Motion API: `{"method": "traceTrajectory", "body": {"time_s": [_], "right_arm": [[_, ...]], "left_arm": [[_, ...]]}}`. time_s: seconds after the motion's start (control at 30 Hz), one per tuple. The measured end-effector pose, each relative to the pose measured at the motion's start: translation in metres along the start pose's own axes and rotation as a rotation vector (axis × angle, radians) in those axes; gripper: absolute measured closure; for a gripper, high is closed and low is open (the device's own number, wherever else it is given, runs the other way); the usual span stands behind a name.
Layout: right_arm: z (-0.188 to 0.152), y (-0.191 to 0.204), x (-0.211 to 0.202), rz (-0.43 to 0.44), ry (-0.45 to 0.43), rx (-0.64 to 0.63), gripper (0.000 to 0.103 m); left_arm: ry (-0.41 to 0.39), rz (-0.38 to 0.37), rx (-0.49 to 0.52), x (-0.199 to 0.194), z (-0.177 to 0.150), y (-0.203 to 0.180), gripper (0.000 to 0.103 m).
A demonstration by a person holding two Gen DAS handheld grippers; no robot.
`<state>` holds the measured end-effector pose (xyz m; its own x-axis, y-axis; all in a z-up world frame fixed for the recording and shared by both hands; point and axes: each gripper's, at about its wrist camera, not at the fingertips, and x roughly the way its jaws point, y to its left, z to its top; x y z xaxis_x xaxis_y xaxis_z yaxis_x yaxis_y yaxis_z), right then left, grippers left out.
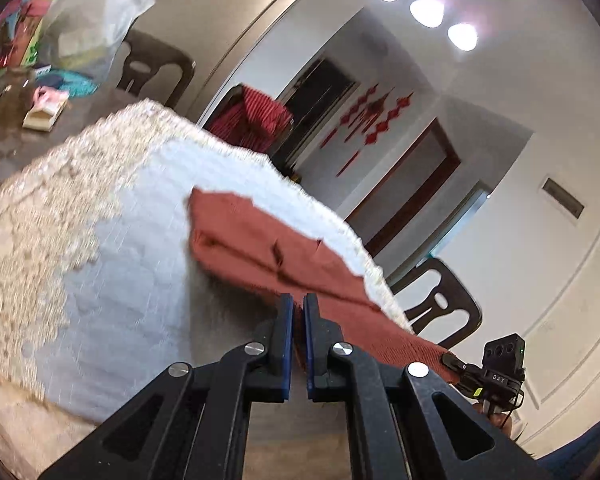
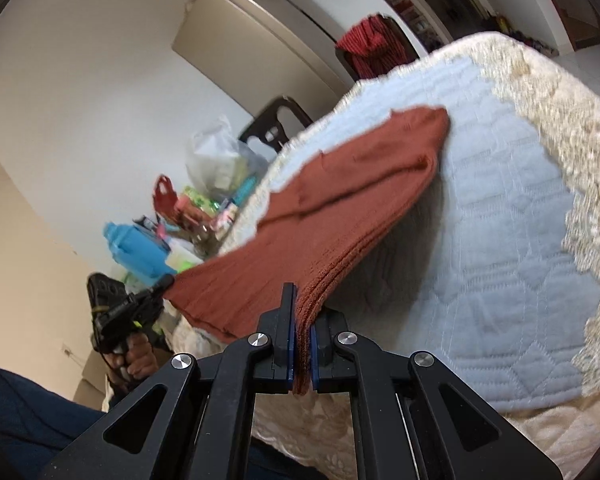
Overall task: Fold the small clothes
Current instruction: 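Lift the held hem with both tools and fold it toward the collar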
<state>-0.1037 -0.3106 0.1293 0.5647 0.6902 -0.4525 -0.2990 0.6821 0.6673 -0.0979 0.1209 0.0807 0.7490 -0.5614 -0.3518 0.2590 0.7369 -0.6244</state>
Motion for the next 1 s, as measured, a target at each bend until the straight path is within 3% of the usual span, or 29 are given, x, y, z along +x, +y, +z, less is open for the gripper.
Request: {"method": "traceTrajectory", "body": {"time_s": [0.23,0.33,0.43,0.6,0.73,0.83,0.9,1.0], "right_arm": [[0.045,0.003,0.018,0.042,-0.063,-0.026,0.098],[0.069,0.001,0.031,0.031,-0.072,-0.031,0.098],[0.094,-0.006,0.048,0.008,-0.070,-0.021,0.098],[0.100,-0.015,0.062,-0.032,-0.040,-0.018,0.098],[0.093,-0.026,0.059,-0.041,-0.023,0.005,0.098],[0.096,-0.032,0.057,-0.032,-0.028,0.020,0.098],[0.096,-0.031,0.057,-0.027,-0.026,0.015,0.098],[0.094,-0.027,0.058,-0.012,-0.013,-0.001,0.098]], "left_arm": [[-0.071,-0.042,0.012,0.039,0.051,-0.008,0.101],[-0.088,-0.021,0.027,0.060,0.079,-0.009,0.101],[-0.026,0.042,0.028,0.093,0.098,-0.004,0.101],[0.139,0.129,0.015,0.115,0.066,0.010,0.098],[0.266,0.164,-0.058,0.116,0.025,0.031,0.078],[0.339,0.190,-0.123,0.109,-0.001,0.042,0.078],[0.364,0.194,-0.158,0.099,-0.015,0.043,0.078],[0.371,0.177,-0.181,0.087,-0.026,0.038,0.069]]}}
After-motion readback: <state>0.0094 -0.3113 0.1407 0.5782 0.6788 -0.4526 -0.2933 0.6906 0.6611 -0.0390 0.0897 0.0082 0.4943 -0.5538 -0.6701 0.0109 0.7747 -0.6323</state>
